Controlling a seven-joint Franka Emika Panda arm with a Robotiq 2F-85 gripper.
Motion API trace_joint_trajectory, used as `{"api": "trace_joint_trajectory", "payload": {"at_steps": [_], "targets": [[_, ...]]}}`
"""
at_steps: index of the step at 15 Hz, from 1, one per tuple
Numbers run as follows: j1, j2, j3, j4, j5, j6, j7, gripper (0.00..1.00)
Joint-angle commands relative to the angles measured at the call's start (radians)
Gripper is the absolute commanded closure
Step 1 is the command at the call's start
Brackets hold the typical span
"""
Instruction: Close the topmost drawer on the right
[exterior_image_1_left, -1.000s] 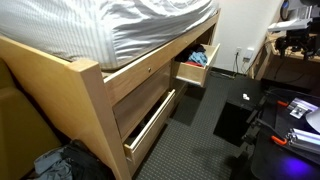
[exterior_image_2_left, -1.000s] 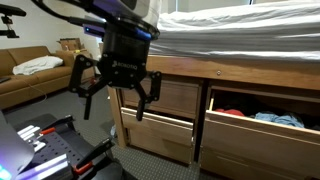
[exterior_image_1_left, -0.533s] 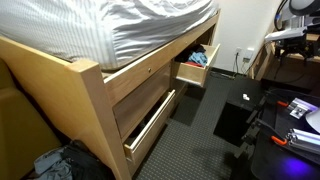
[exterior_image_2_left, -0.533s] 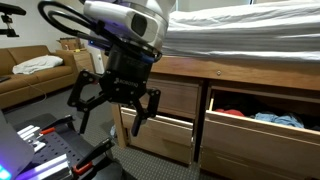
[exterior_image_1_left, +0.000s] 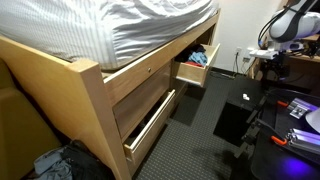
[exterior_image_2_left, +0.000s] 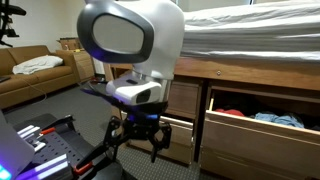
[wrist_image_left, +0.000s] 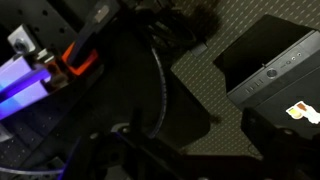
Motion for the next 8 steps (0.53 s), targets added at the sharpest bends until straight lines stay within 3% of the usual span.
{"api": "trace_joint_trajectory", "payload": {"at_steps": [1,2,3,4,8], "targets": [[-0.104,0.261,0.146,0.115,0.282,0.162,-0.125,0.0],[-0.126,0.325,0.177,0.155,0.321,0.213,-0.123,0.0],[-0.061,0.374,0.127,0.197,0.405,0.23,-0.144,0.0],[-0.043,0.377,0.11,0.214,0.442,0.204,-0.101,0.0],[-0.005,0.374,0.08,0.213,0.496,0.198,-0.137,0.0]]}}
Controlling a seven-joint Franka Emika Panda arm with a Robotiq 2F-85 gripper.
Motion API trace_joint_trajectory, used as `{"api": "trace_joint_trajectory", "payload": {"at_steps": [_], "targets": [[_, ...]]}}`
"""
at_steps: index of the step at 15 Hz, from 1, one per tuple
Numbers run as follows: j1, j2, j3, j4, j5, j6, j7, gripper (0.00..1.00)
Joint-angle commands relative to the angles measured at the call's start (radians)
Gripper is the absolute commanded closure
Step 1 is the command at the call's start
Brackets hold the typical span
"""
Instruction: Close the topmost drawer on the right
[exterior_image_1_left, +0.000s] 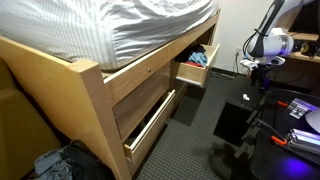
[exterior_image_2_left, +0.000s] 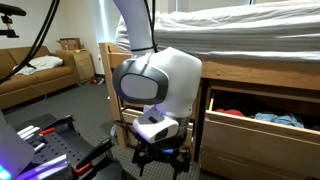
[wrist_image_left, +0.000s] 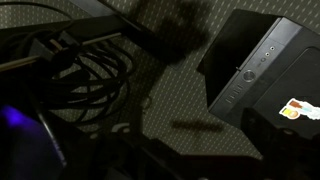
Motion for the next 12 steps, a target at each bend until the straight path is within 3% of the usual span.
{"api": "trace_joint_trajectory", "payload": {"at_steps": [1,7,8,9,12], "targets": [[0.035,0.003,-0.026,0.006,0.049,-0.008,-0.033,0.0],[0.035,0.001,-0.027,0.006,0.049,-0.008,-0.031,0.0],[0.029,-0.009,-0.009,-0.017,0.069,0.103,-0.041,0.0],[0.072,0.014,-0.03,-0.007,0.066,0.182,-0.019,0.0],[0.148,0.093,-0.042,0.097,0.088,0.316,0.013,0.0]]}}
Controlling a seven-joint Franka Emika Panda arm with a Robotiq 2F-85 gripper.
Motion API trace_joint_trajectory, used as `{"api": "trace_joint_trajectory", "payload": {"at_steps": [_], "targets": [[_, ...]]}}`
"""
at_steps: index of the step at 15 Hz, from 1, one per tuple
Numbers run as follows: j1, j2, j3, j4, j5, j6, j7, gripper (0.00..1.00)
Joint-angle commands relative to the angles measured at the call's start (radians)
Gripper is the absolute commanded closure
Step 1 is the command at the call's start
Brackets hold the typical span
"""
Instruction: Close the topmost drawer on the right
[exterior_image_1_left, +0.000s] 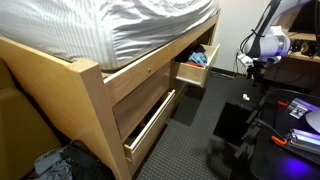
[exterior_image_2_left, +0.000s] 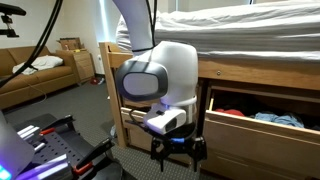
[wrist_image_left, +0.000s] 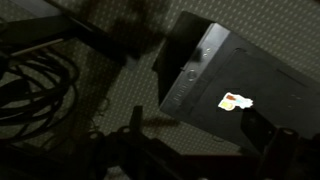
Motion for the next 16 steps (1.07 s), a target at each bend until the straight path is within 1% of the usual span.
{"api": "trace_joint_trajectory", "payload": {"at_steps": [1,2,3,4,5,6,7,8,9,10,11,12,15,16], "targets": [[0.099,0.083,-0.022,0.103,0.048,0.157,0.011,0.0],[0.114,0.097,-0.021,0.121,0.053,0.209,0.006,0.0],[0.108,0.113,-0.006,0.141,0.058,0.27,-0.005,0.0],[0.078,0.13,0.023,0.161,0.06,0.341,-0.012,0.0],[0.041,0.147,0.051,0.178,0.023,0.416,0.022,0.0],[-0.018,0.16,0.095,0.199,0.015,0.474,0.054,0.0],[0.014,0.148,0.061,0.285,0.076,0.385,0.045,0.0],[-0.044,0.167,0.095,0.3,0.069,0.406,0.075,0.0],[-0.074,0.167,0.105,0.322,0.077,0.402,0.093,0.0],[0.002,0.147,0.071,0.263,0.083,0.397,0.052,0.0],[-0.016,0.148,0.074,0.284,0.083,0.389,0.05,0.0],[-0.018,0.148,0.072,0.285,0.083,0.387,0.046,0.0],[-0.002,0.148,0.074,0.276,0.085,0.387,0.046,0.0],[-0.001,0.149,0.077,0.29,0.079,0.387,0.042,0.0]]}}
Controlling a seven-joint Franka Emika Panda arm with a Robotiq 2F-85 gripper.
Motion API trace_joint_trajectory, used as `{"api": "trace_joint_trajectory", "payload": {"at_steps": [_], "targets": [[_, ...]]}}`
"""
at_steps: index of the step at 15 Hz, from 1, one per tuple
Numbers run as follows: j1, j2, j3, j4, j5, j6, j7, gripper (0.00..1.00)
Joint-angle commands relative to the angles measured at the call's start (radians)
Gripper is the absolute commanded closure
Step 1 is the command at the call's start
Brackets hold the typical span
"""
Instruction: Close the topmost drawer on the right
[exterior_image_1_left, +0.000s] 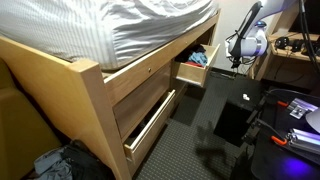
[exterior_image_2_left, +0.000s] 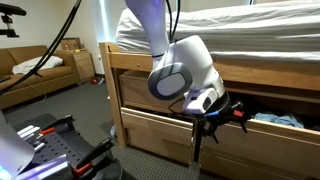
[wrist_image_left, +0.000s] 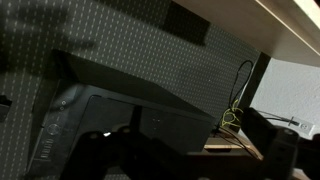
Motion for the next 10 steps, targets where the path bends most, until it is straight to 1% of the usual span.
{"api": "trace_joint_trajectory", "payload": {"at_steps": [1,2,3,4,5,6,7,8,9,10], "targets": [[-0.065,0.021,0.066,0.051,-0.04,-0.047,-0.046,0.0],[-0.14,0.05,0.134,0.108,-0.104,-0.104,-0.063,0.0],[-0.23,0.106,0.207,0.162,-0.19,-0.099,-0.052,0.0],[-0.282,0.14,0.267,0.202,-0.194,-0.138,-0.104,0.0],[-0.347,0.184,0.323,0.24,-0.231,-0.164,-0.138,0.0],[-0.416,0.231,0.377,0.282,-0.261,-0.195,-0.201,0.0],[-0.46,0.256,0.408,0.301,-0.274,-0.234,-0.264,0.0],[-0.479,0.289,0.42,0.342,-0.272,-0.296,-0.326,0.0],[-0.484,0.303,0.412,0.364,-0.253,-0.37,-0.383,0.0],[-0.399,0.32,0.32,0.397,-0.193,-0.394,-0.381,0.0]]}}
